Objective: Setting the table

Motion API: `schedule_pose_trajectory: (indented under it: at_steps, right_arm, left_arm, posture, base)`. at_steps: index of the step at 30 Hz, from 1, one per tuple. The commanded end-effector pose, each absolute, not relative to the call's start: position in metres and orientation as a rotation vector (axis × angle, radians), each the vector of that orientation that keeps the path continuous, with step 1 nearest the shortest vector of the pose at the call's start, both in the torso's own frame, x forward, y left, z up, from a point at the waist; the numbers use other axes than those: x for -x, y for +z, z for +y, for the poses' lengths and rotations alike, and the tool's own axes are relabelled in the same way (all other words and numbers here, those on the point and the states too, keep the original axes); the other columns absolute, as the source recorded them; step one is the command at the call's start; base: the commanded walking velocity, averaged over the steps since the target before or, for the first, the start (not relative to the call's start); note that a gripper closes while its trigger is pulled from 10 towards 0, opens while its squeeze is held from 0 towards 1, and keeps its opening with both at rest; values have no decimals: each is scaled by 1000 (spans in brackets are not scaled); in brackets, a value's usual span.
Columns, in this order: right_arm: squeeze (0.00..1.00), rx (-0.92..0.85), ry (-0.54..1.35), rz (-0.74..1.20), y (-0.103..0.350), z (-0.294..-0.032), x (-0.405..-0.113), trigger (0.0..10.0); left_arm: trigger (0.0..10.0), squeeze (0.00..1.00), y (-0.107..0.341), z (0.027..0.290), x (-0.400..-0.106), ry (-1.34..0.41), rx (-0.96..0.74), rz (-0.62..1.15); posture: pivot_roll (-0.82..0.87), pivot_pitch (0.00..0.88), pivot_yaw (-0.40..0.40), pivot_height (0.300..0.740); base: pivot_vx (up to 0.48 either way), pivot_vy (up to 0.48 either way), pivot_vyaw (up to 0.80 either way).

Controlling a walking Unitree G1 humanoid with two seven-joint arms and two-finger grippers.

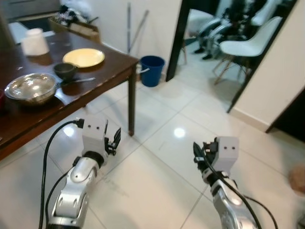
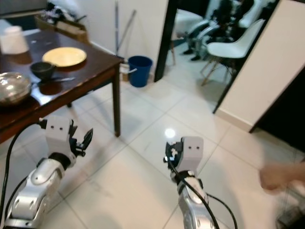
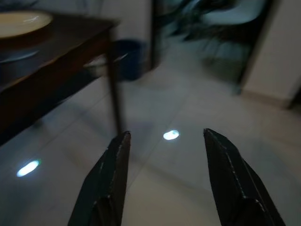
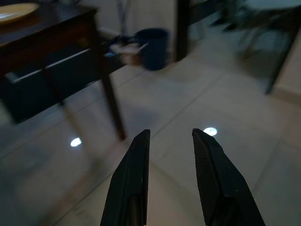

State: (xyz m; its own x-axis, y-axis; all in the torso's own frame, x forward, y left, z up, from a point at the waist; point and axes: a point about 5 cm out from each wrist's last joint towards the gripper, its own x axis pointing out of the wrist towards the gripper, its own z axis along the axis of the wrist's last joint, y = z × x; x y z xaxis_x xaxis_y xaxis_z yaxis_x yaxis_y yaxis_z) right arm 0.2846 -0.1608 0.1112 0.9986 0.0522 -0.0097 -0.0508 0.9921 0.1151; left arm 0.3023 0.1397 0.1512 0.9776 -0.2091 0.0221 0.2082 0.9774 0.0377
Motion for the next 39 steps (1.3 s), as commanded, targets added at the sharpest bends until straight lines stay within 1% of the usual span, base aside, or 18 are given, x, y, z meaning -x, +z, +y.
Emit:
schedule_pose_trajectory:
  at_steps: [1, 39]
  right_arm:
    - [0, -128, 46, 28, 107, -161, -282, 10000]
    - [0, -120, 46, 37, 106, -162, -282, 10000]
  left_arm:
    - [10000, 0, 147, 142, -301, -204, -48, -9]
    - [10000, 0, 147, 141, -300, -198, -25, -8]
  posture:
    - [-95, 0, 3, 740]
    - [-97, 0, -6, 740]
  base:
    - [0, 0, -800]
    - [0, 0, -800]
